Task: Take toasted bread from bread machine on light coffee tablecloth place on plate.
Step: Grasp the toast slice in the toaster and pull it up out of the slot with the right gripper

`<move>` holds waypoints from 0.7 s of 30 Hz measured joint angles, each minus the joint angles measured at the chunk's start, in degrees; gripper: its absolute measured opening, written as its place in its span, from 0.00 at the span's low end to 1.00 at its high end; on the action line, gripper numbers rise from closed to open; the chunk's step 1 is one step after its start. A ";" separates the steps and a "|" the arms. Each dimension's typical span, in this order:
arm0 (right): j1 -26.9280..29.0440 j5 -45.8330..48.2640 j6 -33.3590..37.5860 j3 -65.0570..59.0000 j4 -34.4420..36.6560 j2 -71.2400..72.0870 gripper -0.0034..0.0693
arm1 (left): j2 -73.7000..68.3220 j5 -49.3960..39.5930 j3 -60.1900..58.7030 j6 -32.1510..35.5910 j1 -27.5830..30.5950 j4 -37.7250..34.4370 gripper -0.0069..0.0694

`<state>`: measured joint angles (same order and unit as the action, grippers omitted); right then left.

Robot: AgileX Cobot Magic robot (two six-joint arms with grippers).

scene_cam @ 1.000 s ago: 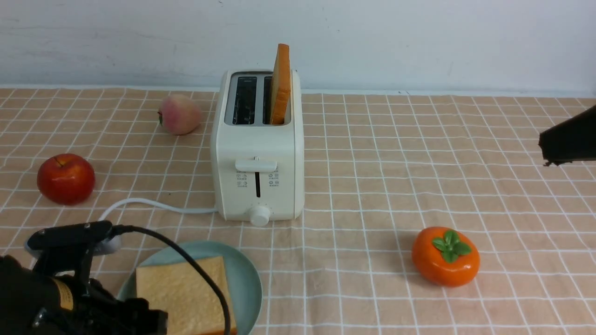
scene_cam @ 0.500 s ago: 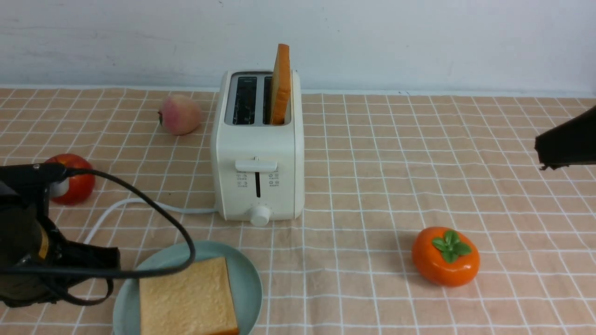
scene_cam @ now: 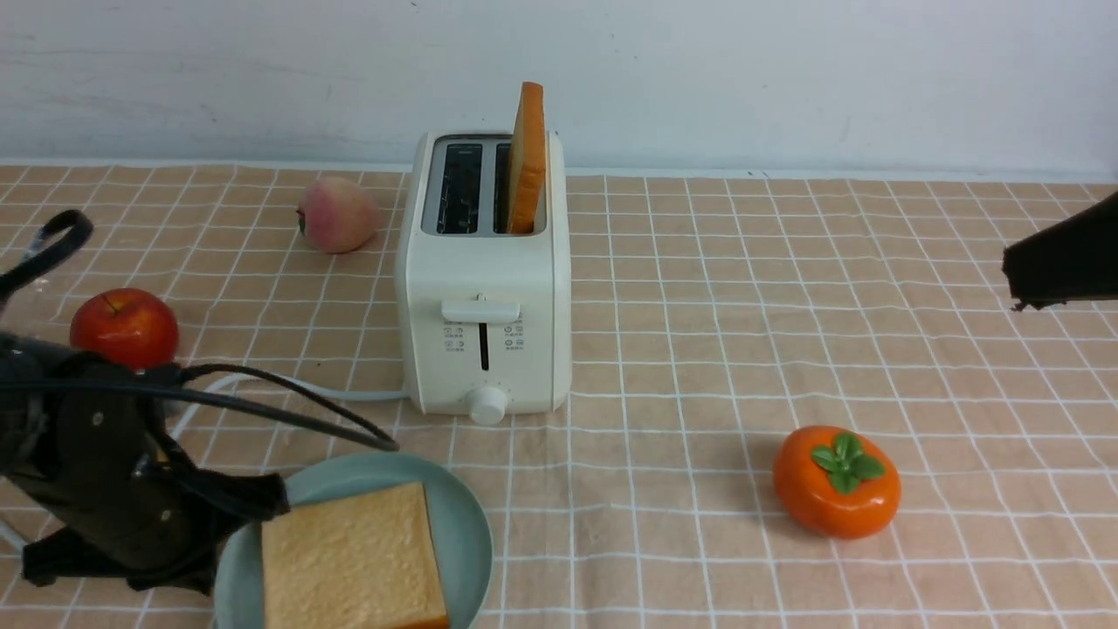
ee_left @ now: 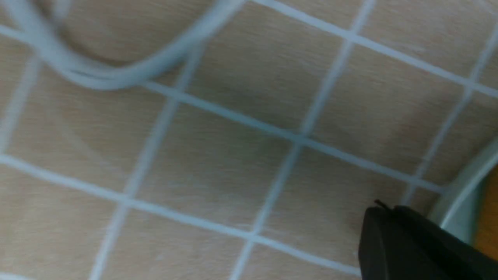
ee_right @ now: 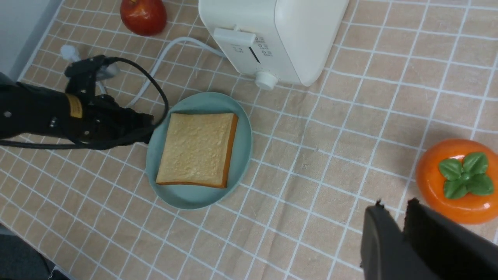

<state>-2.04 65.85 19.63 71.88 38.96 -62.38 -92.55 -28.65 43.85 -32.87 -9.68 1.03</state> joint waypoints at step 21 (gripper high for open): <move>-12.91 -9.52 -1.06 18.24 1.67 -20.80 0.20 | 38.92 -10.61 0.07 3.80 -4.88 -1.03 0.07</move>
<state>-14.95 56.33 18.57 90.12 40.63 -83.18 -53.63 -39.26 43.92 -29.07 -14.56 0.00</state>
